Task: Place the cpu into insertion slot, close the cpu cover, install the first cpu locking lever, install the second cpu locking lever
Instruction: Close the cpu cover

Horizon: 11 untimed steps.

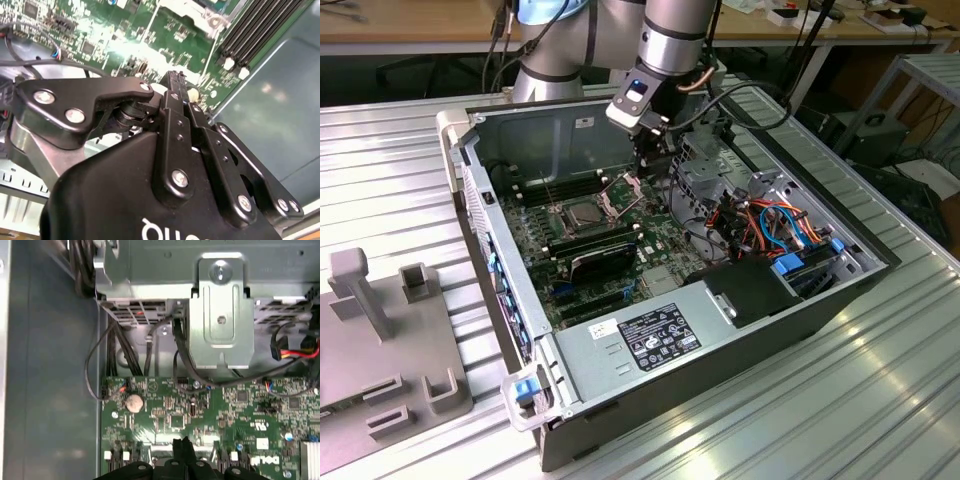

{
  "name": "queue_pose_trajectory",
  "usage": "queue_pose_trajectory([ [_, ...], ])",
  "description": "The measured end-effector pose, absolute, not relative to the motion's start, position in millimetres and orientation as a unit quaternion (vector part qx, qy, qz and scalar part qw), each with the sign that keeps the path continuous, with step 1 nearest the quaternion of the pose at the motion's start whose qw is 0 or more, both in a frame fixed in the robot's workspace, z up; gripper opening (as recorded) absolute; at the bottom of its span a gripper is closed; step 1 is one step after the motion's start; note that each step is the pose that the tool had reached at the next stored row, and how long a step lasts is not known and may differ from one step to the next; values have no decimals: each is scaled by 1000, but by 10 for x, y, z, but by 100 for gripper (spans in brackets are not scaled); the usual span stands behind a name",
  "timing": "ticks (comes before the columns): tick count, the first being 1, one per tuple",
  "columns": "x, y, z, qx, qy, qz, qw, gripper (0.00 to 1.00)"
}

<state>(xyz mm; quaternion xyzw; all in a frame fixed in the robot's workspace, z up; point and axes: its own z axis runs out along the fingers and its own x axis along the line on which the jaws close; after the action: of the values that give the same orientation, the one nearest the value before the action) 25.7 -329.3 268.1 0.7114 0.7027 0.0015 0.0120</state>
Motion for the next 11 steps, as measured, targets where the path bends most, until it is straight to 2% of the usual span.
queue_pose_trajectory([
  [11, 412, -3293, 2653, 711, 703, 2, 12, 11],
])
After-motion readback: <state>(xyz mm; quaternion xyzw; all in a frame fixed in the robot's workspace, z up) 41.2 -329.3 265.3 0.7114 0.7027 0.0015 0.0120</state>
